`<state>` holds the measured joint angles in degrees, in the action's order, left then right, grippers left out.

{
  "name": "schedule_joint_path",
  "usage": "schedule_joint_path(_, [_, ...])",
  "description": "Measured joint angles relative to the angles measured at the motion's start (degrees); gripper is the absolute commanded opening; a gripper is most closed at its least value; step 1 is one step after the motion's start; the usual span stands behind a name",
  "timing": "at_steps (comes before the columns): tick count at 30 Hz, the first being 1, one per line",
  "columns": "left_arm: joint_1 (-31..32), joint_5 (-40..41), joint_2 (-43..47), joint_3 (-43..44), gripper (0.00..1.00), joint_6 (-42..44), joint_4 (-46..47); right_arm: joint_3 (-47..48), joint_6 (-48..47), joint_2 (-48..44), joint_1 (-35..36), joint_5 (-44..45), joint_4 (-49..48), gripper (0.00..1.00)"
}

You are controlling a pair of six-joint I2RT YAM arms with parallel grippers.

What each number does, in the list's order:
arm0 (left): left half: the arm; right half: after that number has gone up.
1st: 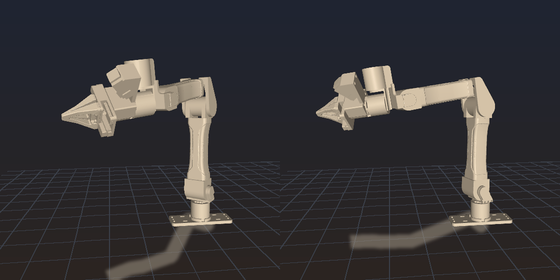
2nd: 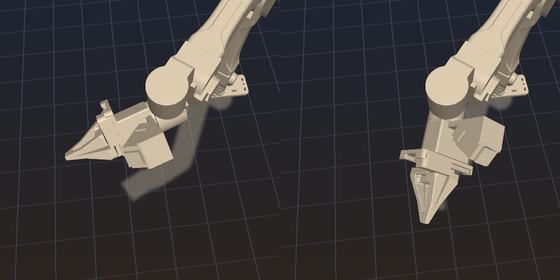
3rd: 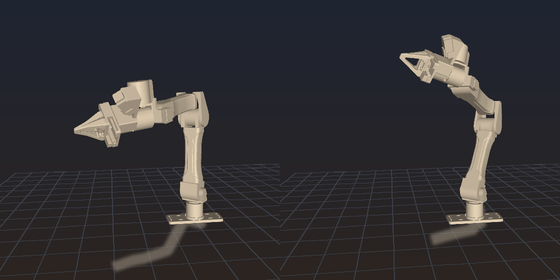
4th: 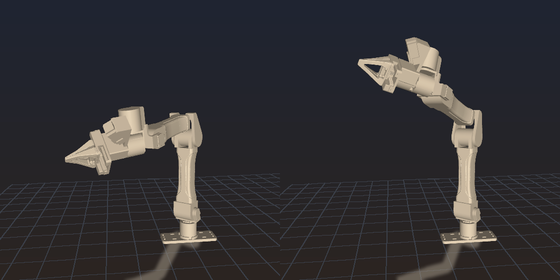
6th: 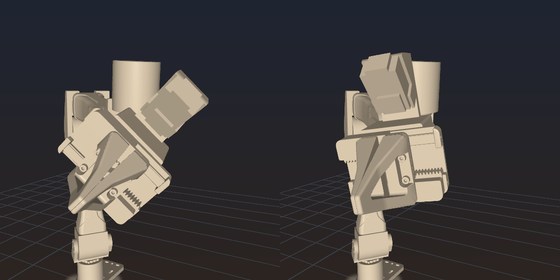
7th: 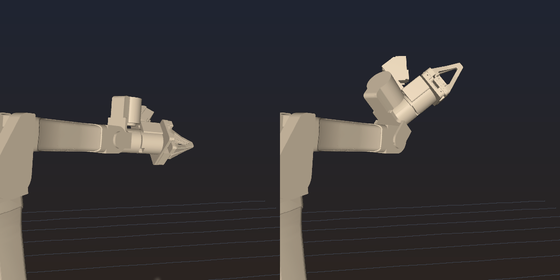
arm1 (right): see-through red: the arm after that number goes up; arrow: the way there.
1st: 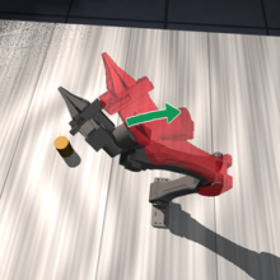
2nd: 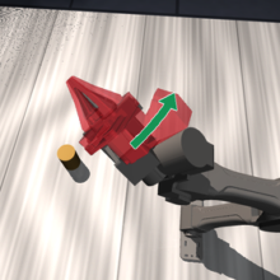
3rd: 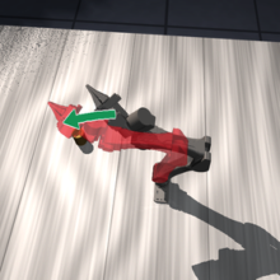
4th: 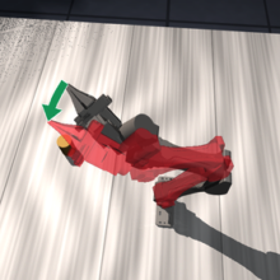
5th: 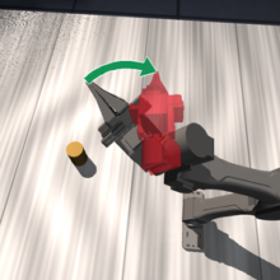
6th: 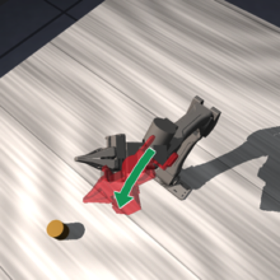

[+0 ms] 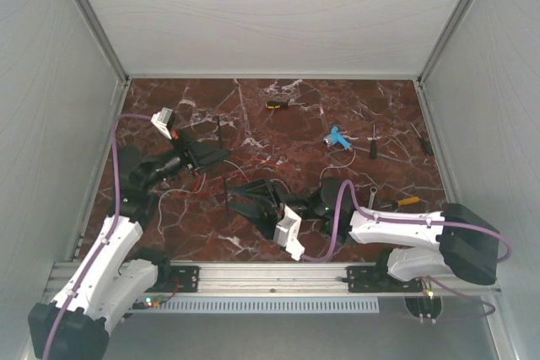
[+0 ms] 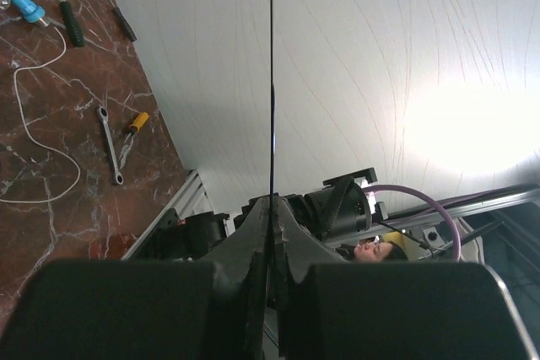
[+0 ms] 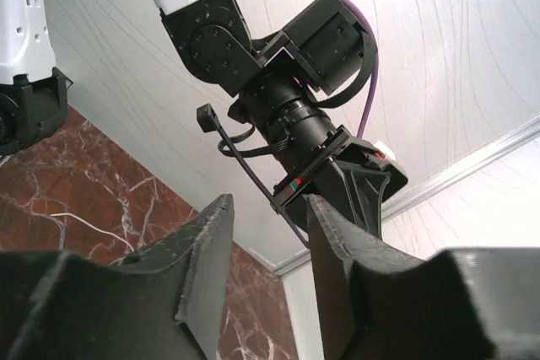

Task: Zip-tie the wires
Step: Pick up the ribbon at the center of the board.

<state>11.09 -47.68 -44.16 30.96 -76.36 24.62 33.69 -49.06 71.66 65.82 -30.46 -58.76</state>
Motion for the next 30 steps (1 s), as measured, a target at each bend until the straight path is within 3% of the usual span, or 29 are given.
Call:
schedule_joint_path(6, [0.0,-1.1,0.3,0.0,0.0,-1.2,0.7,0.5,-1.1,0.5,0.9,-0.9,-0.2,0.26])
schedule_joint_path(21, [0.0,-3.3,1.1,-0.1,0.0,-3.3,2.7,3.5,-2.4,1.5,2.4,-3.4,0.0,0.19])
schedule_joint_path(30, [0.0,-3.3,1.3,-0.7,0.0,-3.4,3.0,3.9,-2.9,1.6,2.9,-4.1,0.8,0.04])
